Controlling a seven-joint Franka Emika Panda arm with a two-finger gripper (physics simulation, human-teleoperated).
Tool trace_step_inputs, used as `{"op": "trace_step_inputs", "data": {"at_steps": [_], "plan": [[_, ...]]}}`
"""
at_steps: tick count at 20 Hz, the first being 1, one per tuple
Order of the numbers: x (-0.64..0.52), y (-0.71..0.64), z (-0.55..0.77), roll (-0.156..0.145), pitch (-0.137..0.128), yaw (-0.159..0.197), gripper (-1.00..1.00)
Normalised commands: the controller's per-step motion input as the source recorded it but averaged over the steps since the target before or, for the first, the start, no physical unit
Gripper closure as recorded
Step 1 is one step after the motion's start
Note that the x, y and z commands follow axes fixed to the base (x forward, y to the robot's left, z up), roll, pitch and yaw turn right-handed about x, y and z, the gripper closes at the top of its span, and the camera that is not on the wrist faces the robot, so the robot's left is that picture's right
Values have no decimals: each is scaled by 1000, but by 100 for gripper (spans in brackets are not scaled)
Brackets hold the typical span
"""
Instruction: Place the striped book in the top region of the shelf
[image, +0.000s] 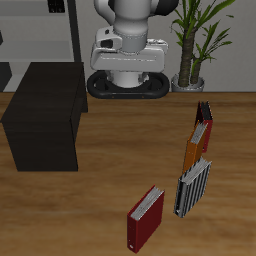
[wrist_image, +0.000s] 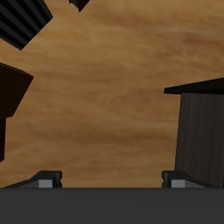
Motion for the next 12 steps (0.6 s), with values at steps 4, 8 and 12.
{"op": "trace_step_inputs", "data": {"at_steps": [4, 8, 12], "plan": [[220, 185, -61, 32, 9, 3, -100], [219, 221, -10, -4, -2, -32, -100], [465, 393, 80, -22, -18, -30, -100]]}}
